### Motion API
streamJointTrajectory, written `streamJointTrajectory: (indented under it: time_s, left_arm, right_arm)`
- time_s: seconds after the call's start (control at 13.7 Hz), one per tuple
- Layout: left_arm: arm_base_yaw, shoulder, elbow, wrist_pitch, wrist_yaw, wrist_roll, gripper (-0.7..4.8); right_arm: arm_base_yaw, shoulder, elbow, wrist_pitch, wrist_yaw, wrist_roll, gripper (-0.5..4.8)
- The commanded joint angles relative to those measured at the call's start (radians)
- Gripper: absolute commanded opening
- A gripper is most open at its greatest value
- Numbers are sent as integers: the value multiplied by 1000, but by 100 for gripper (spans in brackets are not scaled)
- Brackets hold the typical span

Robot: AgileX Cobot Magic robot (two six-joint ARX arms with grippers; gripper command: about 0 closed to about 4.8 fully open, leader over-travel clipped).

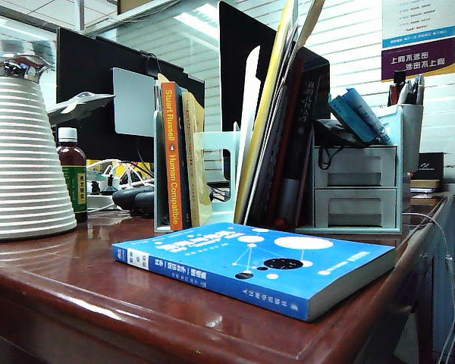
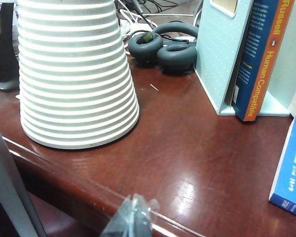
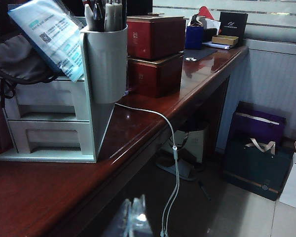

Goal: Pick up the blue book and put it on the bookshelf.

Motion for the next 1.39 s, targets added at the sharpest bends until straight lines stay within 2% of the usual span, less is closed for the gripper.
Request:
streamJointTrajectory:
  time_s: [0.07,0.15,0.29,0.44,0.51,0.73,0.88,0.95,1.1,1.24,1.32,1.39]
  left_arm:
    - [2,10,63,119,-58,-161,-6]
    - [2,33,113,100,-87,-196,-6]
    - [2,127,209,121,-86,-202,-7]
    - [2,307,328,224,-16,-237,-6]
    - [2,383,364,229,32,-306,-7]
    - [-27,634,429,280,214,-541,-6]
    - [-78,795,432,338,319,-722,-7]
    - [-104,864,433,354,363,-772,-7]
    - [-151,961,433,354,419,-857,-7]
    - [-156,1064,433,358,526,-943,-5]
    - [-156,1095,433,358,545,-976,9]
    - [-156,1117,433,358,553,-1000,112]
  right_arm:
    - [-1,14,142,45,15,27,-1]
    - [0,49,192,46,33,26,-1]
    - [0,160,296,50,33,26,-1]
    - [0,375,473,125,11,25,-1]
    - [0,460,535,117,-31,23,-1]
    - [1,733,711,45,-322,27,-1]
    - [1,907,808,-14,-451,95,-1]
    - [2,991,851,-37,-518,141,-1]
    - [20,1091,892,-72,-600,154,-1]
    - [75,1204,903,-132,-603,152,-1]
    - [90,1258,903,-166,-604,153,-1]
    - [105,1306,903,-193,-603,152,-1]
